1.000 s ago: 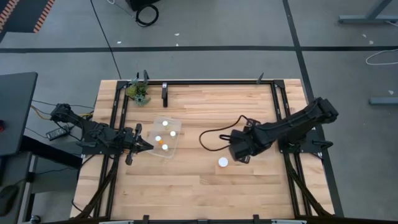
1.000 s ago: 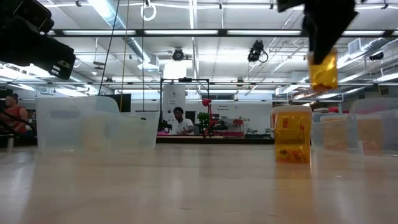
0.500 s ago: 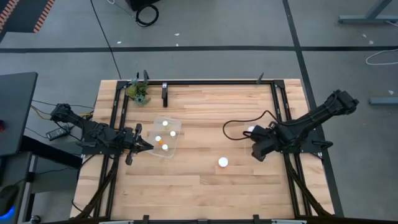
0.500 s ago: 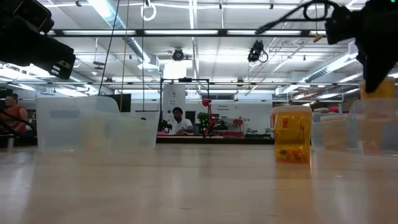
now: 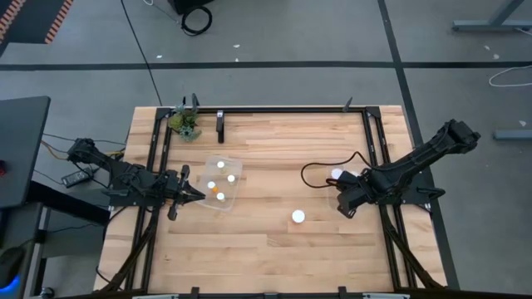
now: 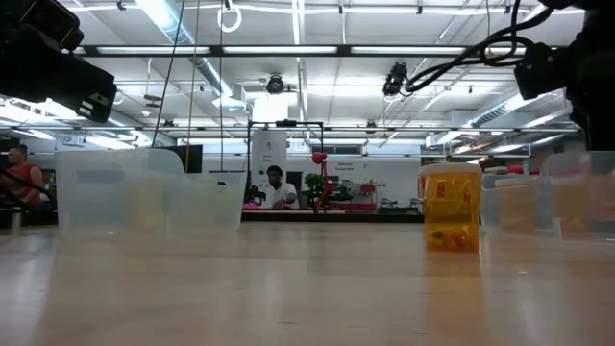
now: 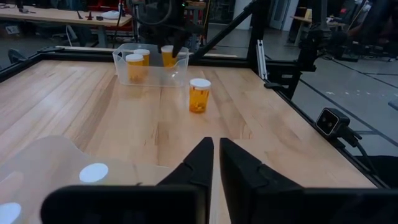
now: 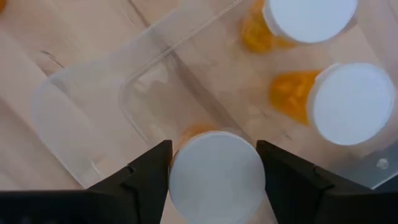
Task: Pick and place medicine bottles into bin by pill shape (circle, oval)
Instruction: Put the orange capsule bottle into the right transparent bin
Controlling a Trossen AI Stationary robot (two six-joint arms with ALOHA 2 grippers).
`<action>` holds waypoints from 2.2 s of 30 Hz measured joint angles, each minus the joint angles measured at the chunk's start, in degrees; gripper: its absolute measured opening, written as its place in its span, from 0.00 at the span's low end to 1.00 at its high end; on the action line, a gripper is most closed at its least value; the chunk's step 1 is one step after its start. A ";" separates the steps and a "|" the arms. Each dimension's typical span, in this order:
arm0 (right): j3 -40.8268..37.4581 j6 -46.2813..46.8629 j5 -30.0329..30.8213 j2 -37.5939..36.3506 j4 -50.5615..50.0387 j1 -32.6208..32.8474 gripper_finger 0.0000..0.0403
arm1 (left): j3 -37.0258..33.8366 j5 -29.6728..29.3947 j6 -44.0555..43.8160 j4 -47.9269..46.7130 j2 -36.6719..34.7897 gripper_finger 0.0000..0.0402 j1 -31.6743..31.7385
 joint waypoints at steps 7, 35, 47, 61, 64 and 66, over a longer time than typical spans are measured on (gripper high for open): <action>0.00 1.65 -0.86 0.00 -0.01 0.00 0.62 | 0.00 -0.01 0.00 0.01 0.00 0.07 -0.01; 5.44 -2.61 7.91 0.38 5.64 -2.00 0.63 | 0.00 -0.01 0.00 0.00 0.00 0.10 0.00; 5.44 -13.02 4.56 9.66 19.22 -5.73 0.63 | 0.00 0.00 0.00 0.00 0.02 0.07 0.00; 20.41 -26.08 3.30 22.64 22.32 -7.08 0.63 | 0.00 0.00 0.00 0.00 0.00 0.08 -0.01; 24.93 -29.88 3.32 26.72 22.35 -7.07 0.63 | 0.00 -0.01 0.00 0.00 0.02 0.07 -0.01; 27.81 -32.29 3.28 29.51 22.43 -7.06 0.63 | 0.00 -0.02 0.00 0.02 0.00 0.07 0.00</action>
